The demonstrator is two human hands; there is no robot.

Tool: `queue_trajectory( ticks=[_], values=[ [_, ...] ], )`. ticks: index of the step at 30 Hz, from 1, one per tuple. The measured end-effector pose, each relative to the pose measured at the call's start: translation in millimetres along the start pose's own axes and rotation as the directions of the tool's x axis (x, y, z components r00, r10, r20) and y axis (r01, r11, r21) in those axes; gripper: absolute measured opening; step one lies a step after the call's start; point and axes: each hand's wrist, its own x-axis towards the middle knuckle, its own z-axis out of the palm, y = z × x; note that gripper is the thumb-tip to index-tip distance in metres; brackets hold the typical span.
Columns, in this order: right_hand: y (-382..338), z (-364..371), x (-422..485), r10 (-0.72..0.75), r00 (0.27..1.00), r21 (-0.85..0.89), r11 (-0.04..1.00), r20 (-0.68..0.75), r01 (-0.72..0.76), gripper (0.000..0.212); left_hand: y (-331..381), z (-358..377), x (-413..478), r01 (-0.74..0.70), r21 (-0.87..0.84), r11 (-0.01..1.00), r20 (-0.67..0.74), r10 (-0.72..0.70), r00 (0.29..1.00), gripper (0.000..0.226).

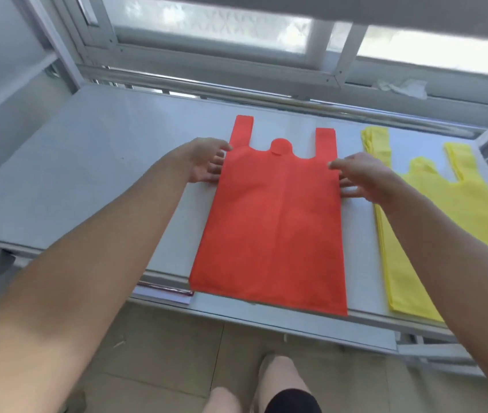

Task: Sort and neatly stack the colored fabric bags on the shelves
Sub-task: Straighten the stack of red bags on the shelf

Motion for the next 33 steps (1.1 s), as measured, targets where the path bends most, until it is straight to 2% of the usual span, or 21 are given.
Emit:
queue_trajectory(
  ticks=[3, 7, 11, 15, 18, 22, 26, 30, 33],
  values=[
    [34.0, 0.3, -54.1, 0.01, 1.0, -0.038, 0.999, 0.003, -0.01, 0.034, -37.0, -3.1, -33.5, 0.0, 0.057, 0.998, -0.036, 0.002, 0.999, 0.009],
    [63.3, 11.9, -101.6, -0.047, 0.999, -0.099, 0.994, -0.001, 0.047, 0.014, -71.3, -6.7, -55.6, -0.077, 0.166, 0.983, -0.186, 0.108, 0.977, 0.015],
    [66.0, 26.5, -98.6, -0.155, 0.984, -0.206, 0.97, -0.093, 0.133, 0.012, -75.7, -4.4, -55.8, -0.182, 0.243, 0.953, -0.337, 0.259, 0.905, 0.008],
    [60.4, 37.7, -89.6, -0.19, 0.971, -0.219, 0.963, -0.146, 0.156, 0.009, -78.1, -7.1, -45.1, -0.205, 0.325, 0.923, -0.425, 0.336, 0.841, 0.009],
    [61.1, 41.1, -92.1, -0.214, 0.961, -0.258, 0.952, -0.175, 0.165, 0.022, -81.1, -5.2, -47.5, -0.22, 0.438, 0.872, -0.439, 0.421, 0.793, 0.011],
    [64.7, 41.5, -94.3, -0.249, 0.949, -0.284, 0.94, -0.194, 0.188, 0.024, -81.1, 1.0, -54.9, -0.216, 0.543, 0.812, -0.44, 0.494, 0.75, 0.019],
    [68.3, 36.2, -91.0, -0.239, 0.96, -0.246, 0.949, -0.147, 0.199, 0.025, -79.5, 3.8, -58.6, -0.192, 0.584, 0.788, -0.436, 0.505, 0.745, 0.02],
    [72.7, 27.2, -89.0, -0.201, 0.976, -0.116, 0.975, -0.086, 0.19, 0.04, -76.8, 9.3, -63.0, -0.153, 0.577, 0.802, -0.464, 0.476, 0.747, 0.021],
    [75.0, 30.1, -88.1, -0.228, 0.971, -0.134, 0.967, -0.073, 0.217, 0.047, -77.0, 12.0, -66.7, -0.153, 0.565, 0.811, -0.467, 0.467, 0.75, 0.022]
  ],
)
